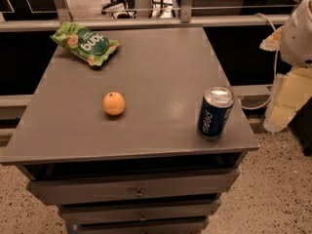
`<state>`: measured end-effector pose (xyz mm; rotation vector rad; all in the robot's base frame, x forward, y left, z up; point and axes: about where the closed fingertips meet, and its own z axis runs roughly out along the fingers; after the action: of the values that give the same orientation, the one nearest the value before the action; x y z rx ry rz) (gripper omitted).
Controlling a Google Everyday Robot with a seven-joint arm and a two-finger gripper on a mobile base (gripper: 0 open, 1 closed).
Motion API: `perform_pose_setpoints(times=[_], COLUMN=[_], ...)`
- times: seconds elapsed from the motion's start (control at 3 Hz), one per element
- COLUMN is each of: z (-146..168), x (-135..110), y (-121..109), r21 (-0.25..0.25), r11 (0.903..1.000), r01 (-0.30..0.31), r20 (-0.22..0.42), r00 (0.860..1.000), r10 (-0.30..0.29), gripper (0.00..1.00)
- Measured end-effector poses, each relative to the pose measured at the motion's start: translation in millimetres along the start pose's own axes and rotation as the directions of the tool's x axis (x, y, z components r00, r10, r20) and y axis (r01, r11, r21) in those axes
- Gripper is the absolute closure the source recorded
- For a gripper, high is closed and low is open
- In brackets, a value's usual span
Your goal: Move orange near pepsi can
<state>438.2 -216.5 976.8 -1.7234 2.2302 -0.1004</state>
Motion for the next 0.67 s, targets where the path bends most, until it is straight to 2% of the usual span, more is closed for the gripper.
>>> perform_pose_setpoints(times=[0.33,0.67], z=[-1,7], x=[-1,-23], y=[-1,-32], r21=[0.003,0.015], r11=[1.0000,0.9999], r01=[0.000,-0.002], r20=[0.003,0.048], r00=[1.000,0.999], r10=[0.000,0.001], gripper=[0.00,0.00])
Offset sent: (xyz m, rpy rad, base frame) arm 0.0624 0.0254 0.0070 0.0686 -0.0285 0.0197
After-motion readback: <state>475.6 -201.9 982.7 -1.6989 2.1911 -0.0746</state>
